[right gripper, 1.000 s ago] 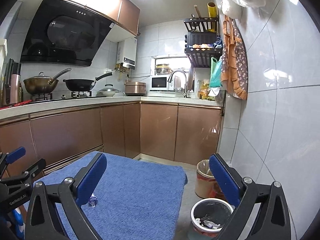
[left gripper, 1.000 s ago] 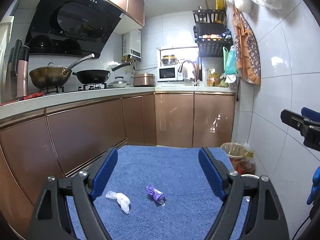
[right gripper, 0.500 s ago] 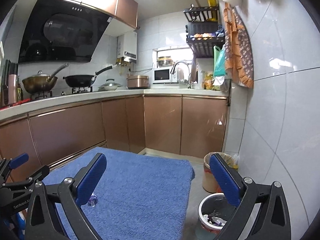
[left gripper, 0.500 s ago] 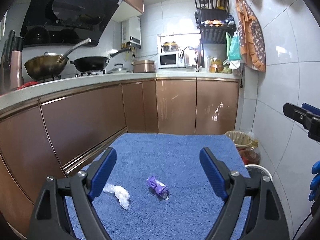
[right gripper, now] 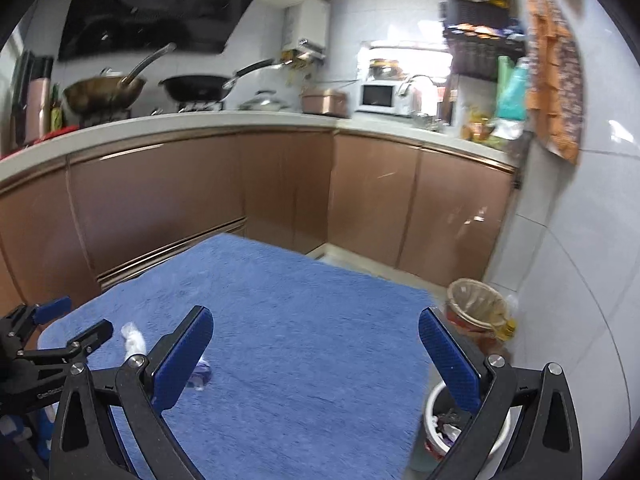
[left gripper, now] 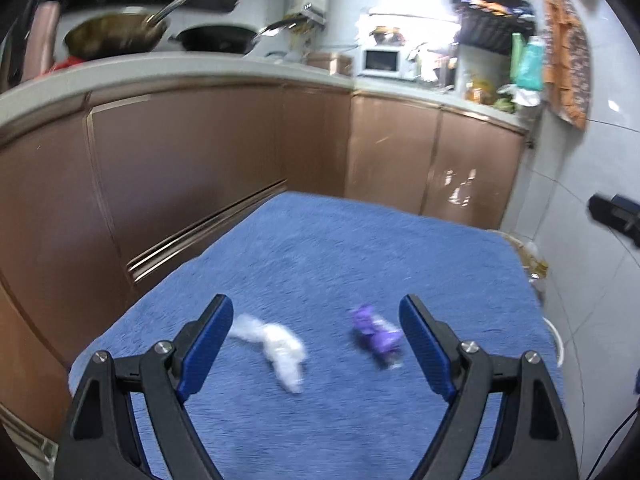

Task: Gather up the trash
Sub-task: 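Move both tools back toward the last clear bag and purple wrapper, then grasp the clear plastic bag with the left tool while the right tool grasps the purple wrapper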

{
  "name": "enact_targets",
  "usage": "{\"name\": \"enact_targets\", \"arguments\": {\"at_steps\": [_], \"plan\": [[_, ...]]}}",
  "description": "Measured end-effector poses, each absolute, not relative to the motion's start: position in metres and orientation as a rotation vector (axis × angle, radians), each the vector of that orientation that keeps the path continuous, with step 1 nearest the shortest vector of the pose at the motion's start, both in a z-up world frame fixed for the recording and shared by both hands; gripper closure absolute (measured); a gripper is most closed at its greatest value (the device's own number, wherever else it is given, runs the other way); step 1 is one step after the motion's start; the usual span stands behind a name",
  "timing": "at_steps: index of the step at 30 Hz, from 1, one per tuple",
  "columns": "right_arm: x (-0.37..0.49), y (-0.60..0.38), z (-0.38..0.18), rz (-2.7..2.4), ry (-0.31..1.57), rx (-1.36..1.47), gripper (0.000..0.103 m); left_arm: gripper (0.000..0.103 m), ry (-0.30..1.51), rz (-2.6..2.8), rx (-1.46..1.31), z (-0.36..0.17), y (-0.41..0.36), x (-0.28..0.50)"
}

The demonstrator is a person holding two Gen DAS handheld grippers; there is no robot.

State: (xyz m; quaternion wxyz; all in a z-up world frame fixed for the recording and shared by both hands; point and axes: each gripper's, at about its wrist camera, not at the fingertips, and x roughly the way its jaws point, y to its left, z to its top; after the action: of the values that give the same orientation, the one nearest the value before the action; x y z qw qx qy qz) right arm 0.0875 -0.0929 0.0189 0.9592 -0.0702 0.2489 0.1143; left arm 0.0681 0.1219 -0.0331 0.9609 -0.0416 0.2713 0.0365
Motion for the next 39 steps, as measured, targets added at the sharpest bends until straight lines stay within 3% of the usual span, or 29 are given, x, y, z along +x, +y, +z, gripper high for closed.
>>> {"name": "enact_targets", "arguments": {"at_steps": [6,12,19,22,26,33,39], "plan": [[0.120,-0.051,0.020,0.391,0.553,-0.142,0.000,0.018,0.653,0.136,-0.176,-0.064,0.175,0.081],[0.150,-0.014,-0.034,0.514,0.704,-0.181,0.000,0.018,0.763,0.062,-0.259,-0.102,0.191,0.095],[0.170,0.003,-0.105,0.586,0.887,-0.204,0.021,0.019,0.836,-0.027,-0.346,-0.124,0.188,0.129],[0.178,0.004,-0.120,0.607,0.923,-0.196,0.028,0.027,0.847,-0.045,-0.366,-0.131,0.187,0.141],[0.192,0.003,-0.136,0.642,0.964,-0.177,0.034,0.047,0.865,-0.050,-0.398,-0.143,0.190,0.153],[0.202,0.016,-0.157,0.684,1.009,-0.159,0.040,0.061,0.821,-0.029,-0.390,-0.149,0.190,0.154],[0.204,0.024,-0.168,0.716,1.032,-0.127,0.065,0.070,0.811,-0.023,-0.422,-0.152,0.197,0.150]]}}
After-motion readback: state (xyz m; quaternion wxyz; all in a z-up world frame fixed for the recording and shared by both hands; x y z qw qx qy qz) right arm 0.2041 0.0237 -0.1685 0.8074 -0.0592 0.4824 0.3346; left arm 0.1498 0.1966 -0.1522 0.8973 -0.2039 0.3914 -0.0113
